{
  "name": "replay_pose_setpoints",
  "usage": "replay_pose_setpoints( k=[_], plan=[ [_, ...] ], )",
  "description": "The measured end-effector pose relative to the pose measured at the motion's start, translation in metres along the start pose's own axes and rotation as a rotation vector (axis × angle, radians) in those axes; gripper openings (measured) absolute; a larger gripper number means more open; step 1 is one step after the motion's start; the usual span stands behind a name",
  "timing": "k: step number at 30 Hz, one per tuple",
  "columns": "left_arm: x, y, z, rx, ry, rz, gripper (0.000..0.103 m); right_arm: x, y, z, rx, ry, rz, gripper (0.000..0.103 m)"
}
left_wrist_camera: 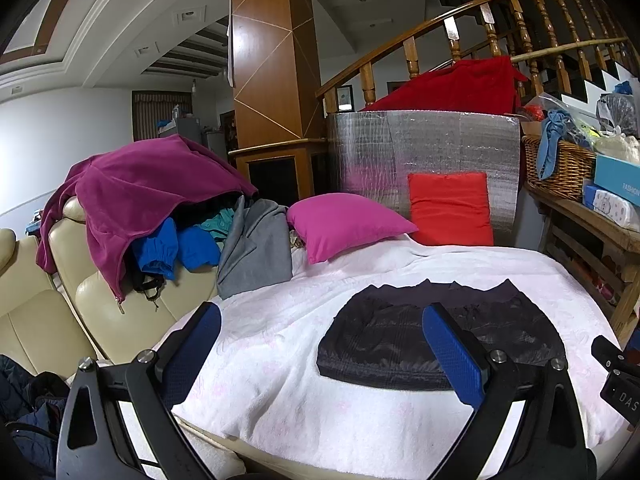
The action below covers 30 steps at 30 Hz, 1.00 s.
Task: Fold large clothes
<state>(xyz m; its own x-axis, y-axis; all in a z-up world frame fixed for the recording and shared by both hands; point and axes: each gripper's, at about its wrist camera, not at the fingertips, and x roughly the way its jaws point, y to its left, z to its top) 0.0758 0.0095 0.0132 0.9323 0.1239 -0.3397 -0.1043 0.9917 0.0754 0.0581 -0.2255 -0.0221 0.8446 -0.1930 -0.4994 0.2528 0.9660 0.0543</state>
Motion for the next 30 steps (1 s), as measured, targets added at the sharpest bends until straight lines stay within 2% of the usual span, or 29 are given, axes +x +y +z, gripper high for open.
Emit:
replay_pose_setpoints(
  k=[13, 30],
  plan=[
    [0.007, -0.001, 0.000, 0.003, 0.010, -0.005, 0.100, 0.004, 0.001, 0.001, 0.000, 0.002, -0.003, 0.085],
    [0.015, 0.001, 0.015, -0.014, 0.001, -0.032, 0.100, 0.002, 0.013, 0.021, -0.025, -0.016, -0.030, 0.085]
  ],
)
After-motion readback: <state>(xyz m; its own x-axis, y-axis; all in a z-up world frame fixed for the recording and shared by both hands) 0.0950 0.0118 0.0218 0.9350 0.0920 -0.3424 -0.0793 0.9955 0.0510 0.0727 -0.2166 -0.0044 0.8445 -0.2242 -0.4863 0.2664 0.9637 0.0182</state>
